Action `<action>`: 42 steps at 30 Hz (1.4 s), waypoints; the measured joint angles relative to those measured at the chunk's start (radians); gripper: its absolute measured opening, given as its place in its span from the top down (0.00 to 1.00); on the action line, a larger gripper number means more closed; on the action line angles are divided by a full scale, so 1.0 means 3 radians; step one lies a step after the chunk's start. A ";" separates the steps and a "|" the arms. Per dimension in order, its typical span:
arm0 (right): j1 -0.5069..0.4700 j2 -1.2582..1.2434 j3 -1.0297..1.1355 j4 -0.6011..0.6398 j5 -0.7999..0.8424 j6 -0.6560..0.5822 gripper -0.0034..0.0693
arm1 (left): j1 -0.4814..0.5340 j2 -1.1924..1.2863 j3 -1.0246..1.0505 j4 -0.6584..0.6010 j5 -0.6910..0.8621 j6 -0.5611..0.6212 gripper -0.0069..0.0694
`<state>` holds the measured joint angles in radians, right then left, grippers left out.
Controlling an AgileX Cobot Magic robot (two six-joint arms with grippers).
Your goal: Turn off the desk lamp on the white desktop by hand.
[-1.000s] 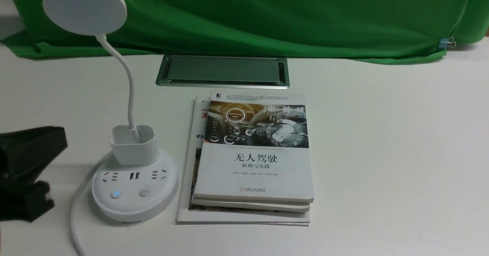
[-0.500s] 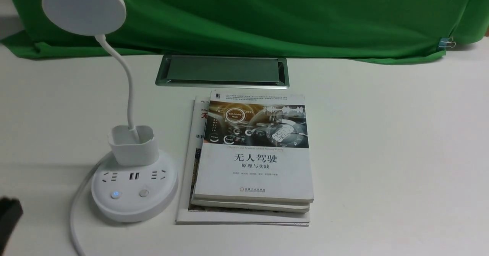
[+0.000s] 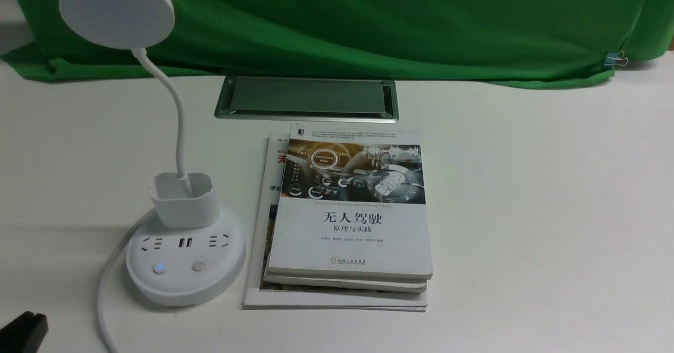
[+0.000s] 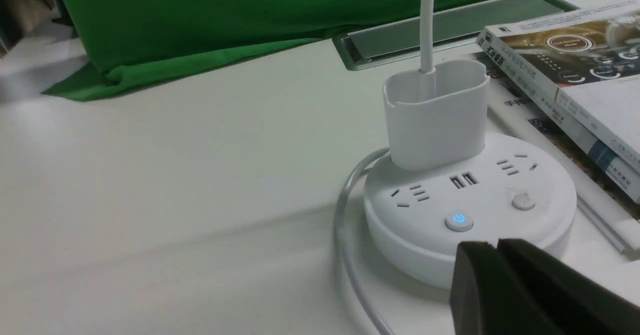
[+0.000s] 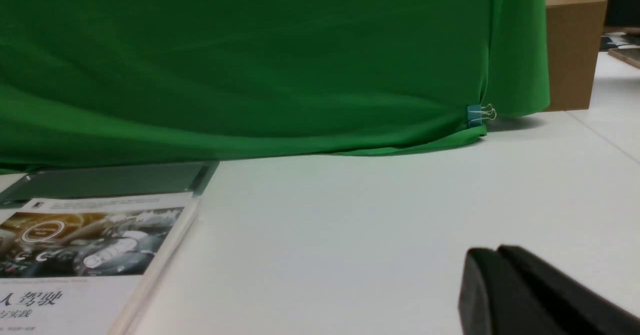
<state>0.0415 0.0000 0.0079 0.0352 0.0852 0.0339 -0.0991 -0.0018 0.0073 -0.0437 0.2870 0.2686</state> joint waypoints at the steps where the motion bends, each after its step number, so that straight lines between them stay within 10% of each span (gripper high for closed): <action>1: 0.0000 0.0000 0.0000 0.0000 0.0000 0.0000 0.90 | 0.0000 0.0000 0.0000 0.0000 -0.0022 0.0000 0.89; 42: 0.0000 0.0000 0.0000 0.0000 0.0000 0.0000 0.90 | 0.0099 0.0000 0.0000 0.0050 -0.0198 -0.0462 0.88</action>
<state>0.0415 0.0000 0.0079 0.0352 0.0852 0.0339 -0.0693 -0.0018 0.0073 -0.0285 0.2277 0.1301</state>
